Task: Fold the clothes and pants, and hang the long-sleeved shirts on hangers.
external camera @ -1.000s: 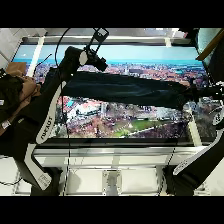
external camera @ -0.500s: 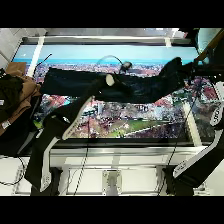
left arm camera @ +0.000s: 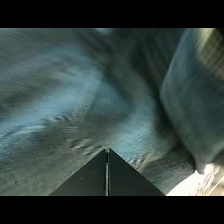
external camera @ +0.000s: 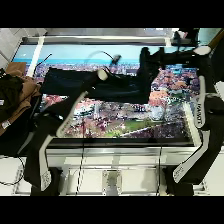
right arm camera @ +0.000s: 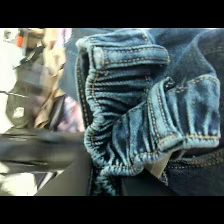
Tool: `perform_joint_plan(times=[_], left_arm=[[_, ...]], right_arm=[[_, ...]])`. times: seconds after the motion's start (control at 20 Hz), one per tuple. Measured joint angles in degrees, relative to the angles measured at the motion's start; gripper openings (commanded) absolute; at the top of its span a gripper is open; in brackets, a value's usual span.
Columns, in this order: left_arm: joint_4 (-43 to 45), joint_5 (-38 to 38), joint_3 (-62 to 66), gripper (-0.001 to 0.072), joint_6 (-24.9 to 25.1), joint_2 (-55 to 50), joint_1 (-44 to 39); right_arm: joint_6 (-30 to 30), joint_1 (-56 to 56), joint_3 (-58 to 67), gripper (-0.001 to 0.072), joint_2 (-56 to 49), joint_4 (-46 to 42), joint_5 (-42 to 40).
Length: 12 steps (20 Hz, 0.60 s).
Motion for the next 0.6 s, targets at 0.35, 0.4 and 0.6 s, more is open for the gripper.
perform_joint_plan(times=[0.35, 0.4, 0.6], left_arm=[[0.5, -12.8, 0.0, 0.0012, -0.2, 13.6, 16.1], [0.4, -14.4, 0.0, 0.0013, 0.1, 14.9, 17.4], [0.5, -18.8, -0.2, 0.0013, 1.9, 17.2, 20.1]], right_arm=[[6.0, 18.9, 0.0, 0.0041, -6.2, -8.6, -21.2], [6.9, 21.0, 0.0, 0.0043, -7.7, -9.0, -23.7], [8.9, 27.5, 0.0, 0.0612, -12.2, -7.5, -31.4]])
